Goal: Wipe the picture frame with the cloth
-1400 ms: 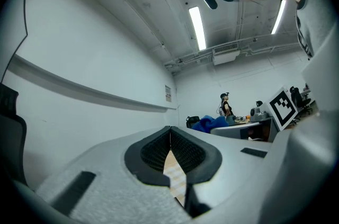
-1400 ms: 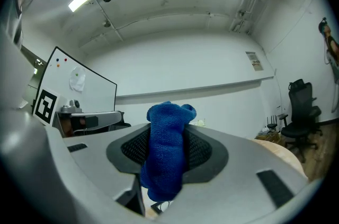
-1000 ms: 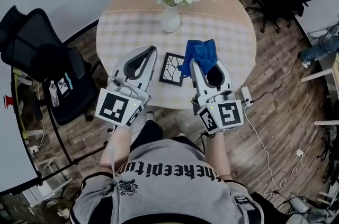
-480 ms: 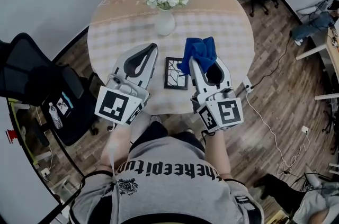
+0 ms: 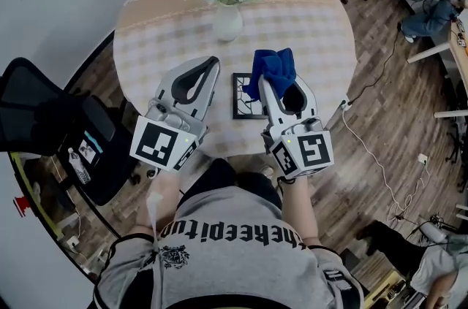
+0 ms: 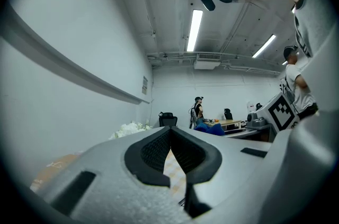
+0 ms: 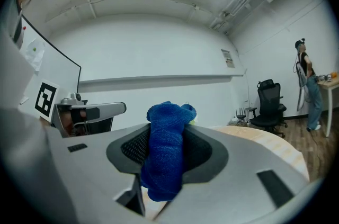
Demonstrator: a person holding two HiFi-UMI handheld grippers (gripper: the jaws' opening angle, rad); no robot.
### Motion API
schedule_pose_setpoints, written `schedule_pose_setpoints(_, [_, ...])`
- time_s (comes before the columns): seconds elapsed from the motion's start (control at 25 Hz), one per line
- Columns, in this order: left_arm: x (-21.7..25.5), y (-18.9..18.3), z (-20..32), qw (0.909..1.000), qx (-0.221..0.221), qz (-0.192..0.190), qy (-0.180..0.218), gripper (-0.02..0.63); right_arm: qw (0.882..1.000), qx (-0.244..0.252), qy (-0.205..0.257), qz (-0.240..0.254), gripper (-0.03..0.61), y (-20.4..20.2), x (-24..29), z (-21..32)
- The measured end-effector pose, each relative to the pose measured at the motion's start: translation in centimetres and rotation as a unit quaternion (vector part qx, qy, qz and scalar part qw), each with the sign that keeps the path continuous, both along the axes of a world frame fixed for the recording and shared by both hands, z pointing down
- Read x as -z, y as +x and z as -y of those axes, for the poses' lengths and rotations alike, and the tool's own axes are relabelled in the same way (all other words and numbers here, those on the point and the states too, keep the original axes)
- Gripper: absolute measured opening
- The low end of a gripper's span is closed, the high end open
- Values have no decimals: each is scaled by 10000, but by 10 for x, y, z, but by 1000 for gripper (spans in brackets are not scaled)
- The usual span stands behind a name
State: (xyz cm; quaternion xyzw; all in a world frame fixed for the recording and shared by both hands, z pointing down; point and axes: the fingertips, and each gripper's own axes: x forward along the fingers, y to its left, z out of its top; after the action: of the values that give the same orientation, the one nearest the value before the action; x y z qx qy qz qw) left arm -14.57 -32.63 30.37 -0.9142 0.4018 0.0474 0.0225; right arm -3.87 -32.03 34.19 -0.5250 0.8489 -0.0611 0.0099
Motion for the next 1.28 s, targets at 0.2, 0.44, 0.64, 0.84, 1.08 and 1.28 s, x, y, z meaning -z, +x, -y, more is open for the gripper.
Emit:
schedule_pose_setpoints(0.2, [-20,-2,9,9997,-100,-6,-208,17,9993,-73,-363,35,153,-5,-30,6])
schedule_pose_setpoints(0.44, [-40,-1,16,9987,-197,-39,-462,15,9962,-189,-848,-43,153,-5,-69,10])
schedule_pose_setpoints(0.64, [-53,-4,19,9981,-197,-27,-585,17,9916,-161,-1280,-70,153,-11,-103,14])
schedule_pose_setpoints(0.84, [-64,-11,23,9974,-151,-48,-707,17,9838,-104,-1774,-225,153,-21,-142,21])
schedule_pose_setpoints(1.08, [-76,-23,25,9966,-55,-54,-824,15,9693,-157,-2401,-507,153,-31,-188,32])
schedule_pose_setpoints(1.28, [-86,-38,29,9955,88,-94,-938,17,9546,-282,-2839,-859,158,-35,-219,42])
